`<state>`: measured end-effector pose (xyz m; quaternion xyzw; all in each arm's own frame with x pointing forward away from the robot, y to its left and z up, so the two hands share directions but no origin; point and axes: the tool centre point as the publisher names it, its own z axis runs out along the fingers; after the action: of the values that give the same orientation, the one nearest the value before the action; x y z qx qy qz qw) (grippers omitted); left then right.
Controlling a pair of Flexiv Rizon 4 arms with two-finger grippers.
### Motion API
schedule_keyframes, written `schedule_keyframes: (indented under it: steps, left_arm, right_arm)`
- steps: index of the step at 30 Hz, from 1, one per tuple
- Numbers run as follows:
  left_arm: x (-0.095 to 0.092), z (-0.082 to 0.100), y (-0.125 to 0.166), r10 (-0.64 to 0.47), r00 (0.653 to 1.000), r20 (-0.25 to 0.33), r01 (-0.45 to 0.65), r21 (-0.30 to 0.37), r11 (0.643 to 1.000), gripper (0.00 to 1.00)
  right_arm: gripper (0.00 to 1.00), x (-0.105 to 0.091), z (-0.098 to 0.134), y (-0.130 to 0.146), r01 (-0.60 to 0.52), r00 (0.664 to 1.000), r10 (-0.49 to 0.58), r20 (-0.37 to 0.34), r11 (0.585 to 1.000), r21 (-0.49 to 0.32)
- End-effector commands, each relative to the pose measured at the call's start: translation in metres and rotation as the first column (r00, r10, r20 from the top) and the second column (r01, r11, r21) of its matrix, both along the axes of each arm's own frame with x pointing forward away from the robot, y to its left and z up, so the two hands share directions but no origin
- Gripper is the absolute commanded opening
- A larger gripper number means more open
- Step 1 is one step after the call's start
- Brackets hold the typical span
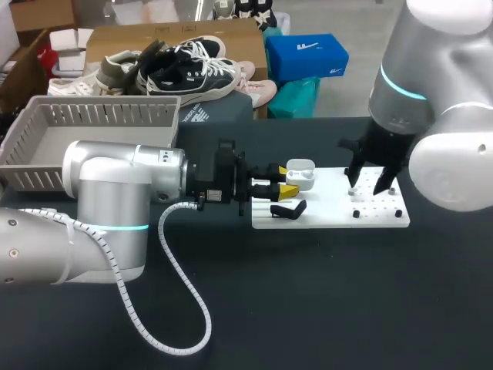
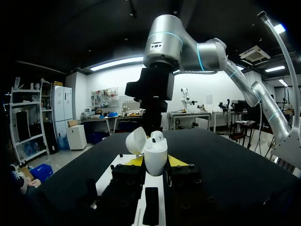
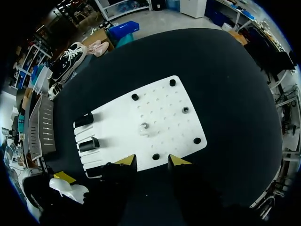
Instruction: Pick up each earbud case from the left stands, insert the matching earbuds, close the lid, and place the case in the box.
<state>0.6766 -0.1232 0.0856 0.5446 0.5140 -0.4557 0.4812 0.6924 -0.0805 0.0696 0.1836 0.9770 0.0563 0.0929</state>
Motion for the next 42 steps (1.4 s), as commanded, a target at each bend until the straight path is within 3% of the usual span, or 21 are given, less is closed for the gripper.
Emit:
schedule_keyframes:
  steps: [1, 23, 42]
  left_arm:
    - [-0.001, 0.0, 0.0, 0.003, 1.0, 0.001, -0.003, -0.002, 1.0, 0.0]
    - [-0.001, 0.0, 0.0, 0.003, 1.0, 0.001, -0.003, -0.002, 1.0, 0.0]
    - [-0.001, 0.0, 0.0, 0.003, 1.0, 0.001, -0.003, -0.002, 1.0, 0.0]
  right_arm:
    - [0.42, 0.007, -0.01, 0.005, 0.007, 1.0, -0.007, 0.001, 1.0, -0.003]
    - [0.41, 0.033, -0.024, 0.009, 0.06, 0.998, -0.06, -0.019, 0.998, 0.012]
    - [0.39, 0.039, -0.038, 0.009, 0.078, 0.996, -0.078, -0.053, 0.997, -0.002]
